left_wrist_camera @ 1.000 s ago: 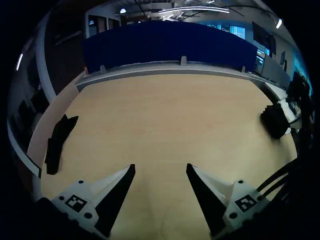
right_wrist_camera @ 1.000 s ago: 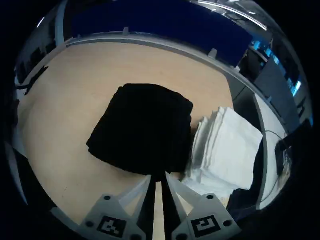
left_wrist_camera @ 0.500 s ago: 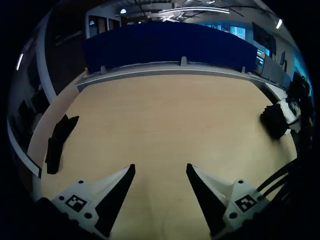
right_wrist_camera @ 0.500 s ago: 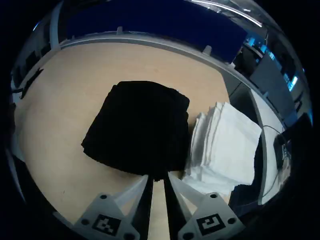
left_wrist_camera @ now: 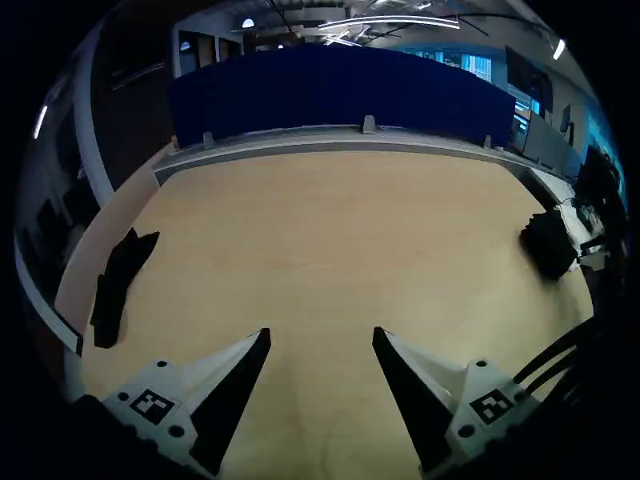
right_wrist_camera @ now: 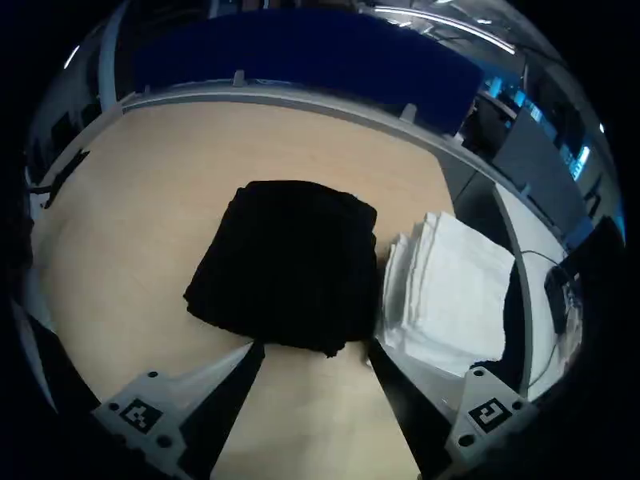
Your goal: Fold towel
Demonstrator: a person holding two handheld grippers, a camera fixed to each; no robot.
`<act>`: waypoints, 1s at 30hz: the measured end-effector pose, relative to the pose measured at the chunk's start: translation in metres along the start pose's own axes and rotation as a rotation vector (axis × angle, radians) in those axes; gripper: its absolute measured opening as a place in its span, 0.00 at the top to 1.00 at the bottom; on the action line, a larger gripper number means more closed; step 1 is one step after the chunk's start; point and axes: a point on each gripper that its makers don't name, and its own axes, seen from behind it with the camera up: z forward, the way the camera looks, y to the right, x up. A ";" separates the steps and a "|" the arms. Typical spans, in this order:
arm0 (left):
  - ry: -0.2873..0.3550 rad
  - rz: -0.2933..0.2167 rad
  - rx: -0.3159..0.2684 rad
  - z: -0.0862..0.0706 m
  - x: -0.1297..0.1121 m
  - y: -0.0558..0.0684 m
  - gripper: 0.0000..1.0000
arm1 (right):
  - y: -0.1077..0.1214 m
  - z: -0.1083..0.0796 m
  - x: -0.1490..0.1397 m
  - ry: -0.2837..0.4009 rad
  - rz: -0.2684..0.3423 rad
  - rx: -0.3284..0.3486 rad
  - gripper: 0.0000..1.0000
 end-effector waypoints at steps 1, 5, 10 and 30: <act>0.001 0.000 -0.001 0.000 0.000 0.000 0.05 | 0.000 0.000 0.001 0.003 0.002 -0.001 0.00; 0.006 -0.001 -0.001 0.000 0.002 0.000 0.05 | -0.001 -0.002 0.006 0.015 0.009 -0.009 0.00; 0.008 -0.009 0.000 -0.001 0.002 -0.001 0.05 | -0.003 -0.002 0.013 0.032 0.019 -0.011 0.00; 0.014 -0.023 0.018 -0.005 0.003 -0.015 0.05 | -0.028 0.020 0.071 0.110 0.056 0.015 0.00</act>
